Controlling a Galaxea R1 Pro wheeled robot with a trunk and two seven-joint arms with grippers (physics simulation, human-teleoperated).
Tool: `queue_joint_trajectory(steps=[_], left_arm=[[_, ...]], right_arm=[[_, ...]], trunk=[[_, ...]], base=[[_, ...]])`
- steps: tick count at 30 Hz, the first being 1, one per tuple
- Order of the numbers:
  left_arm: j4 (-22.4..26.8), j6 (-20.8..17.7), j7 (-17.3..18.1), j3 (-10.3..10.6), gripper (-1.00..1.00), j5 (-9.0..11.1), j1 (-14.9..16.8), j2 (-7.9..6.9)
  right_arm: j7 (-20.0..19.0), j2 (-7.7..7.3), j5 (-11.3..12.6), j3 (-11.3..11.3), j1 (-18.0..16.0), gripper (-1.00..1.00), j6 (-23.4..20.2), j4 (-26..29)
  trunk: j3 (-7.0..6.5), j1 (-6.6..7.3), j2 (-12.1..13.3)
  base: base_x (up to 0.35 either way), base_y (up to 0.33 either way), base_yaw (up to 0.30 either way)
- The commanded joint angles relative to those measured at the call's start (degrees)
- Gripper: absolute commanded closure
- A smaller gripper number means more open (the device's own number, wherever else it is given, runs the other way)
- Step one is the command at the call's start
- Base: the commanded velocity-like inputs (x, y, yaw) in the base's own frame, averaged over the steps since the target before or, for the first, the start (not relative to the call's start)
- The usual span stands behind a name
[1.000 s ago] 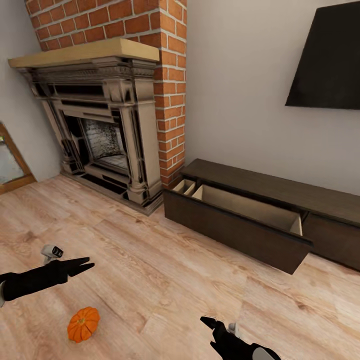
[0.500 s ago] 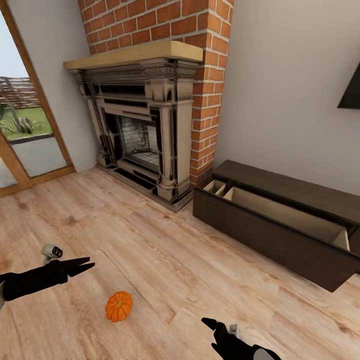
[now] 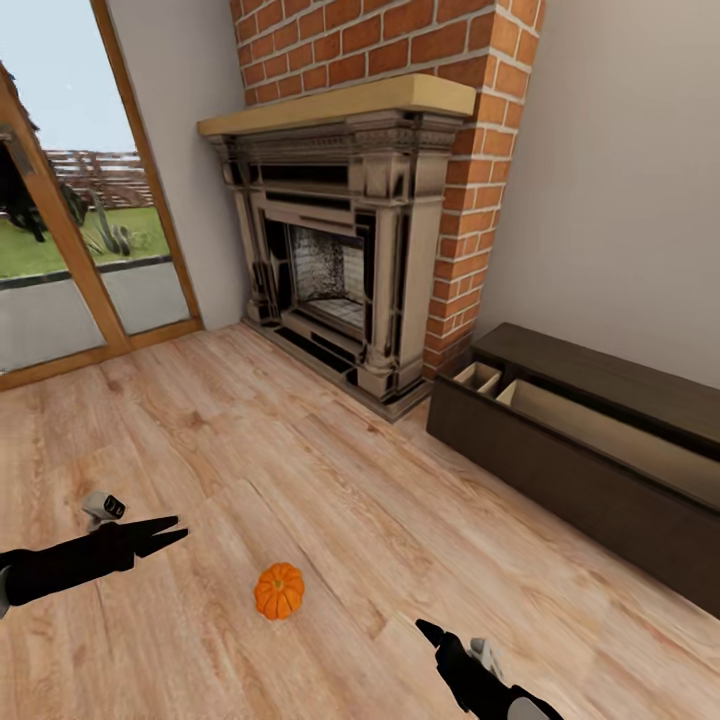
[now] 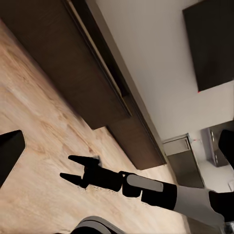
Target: Place each of the two pumpkins and all three candles from the living room inside a cabinet in the living room (use any cabinet), then make sure every cabinet is closed, and position the cauldron so it is next to a table in the living room.
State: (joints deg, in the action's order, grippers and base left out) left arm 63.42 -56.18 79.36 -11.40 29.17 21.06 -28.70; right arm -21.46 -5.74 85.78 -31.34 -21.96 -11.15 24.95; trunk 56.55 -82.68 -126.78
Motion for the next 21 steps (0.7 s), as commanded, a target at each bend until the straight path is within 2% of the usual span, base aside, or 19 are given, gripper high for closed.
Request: queue_joint_trajectory(steps=[1,11,21], left_arm=[[-0.05,-0.6,0.1,0.0,-1.0,0.11,0.04,-0.02],[-0.14,-0.6,0.1,0.01,-1.0,0.1,0.04,0.02],[-0.29,-0.52,0.06,-0.02,-1.0,0.03,0.04,0.05]], right_arm=[[-0.17,-0.06,0.54,-0.3,-0.03,-1.0,0.0,0.01],[-0.15,0.02,0.09,-0.57,-0.03,-1.0,-0.22,0.09],[-0.93,0.03,-0.12,-0.72,-0.04,-1.0,0.59,0.22]], trunk=[[0.1,0.0,-0.02],[0.56,0.0,-0.02],[1.1,0.0,-0.02]], base=[[0.066,0.001,0.268],[0.021,0.057,0.267],[0.199,0.162,0.246]])
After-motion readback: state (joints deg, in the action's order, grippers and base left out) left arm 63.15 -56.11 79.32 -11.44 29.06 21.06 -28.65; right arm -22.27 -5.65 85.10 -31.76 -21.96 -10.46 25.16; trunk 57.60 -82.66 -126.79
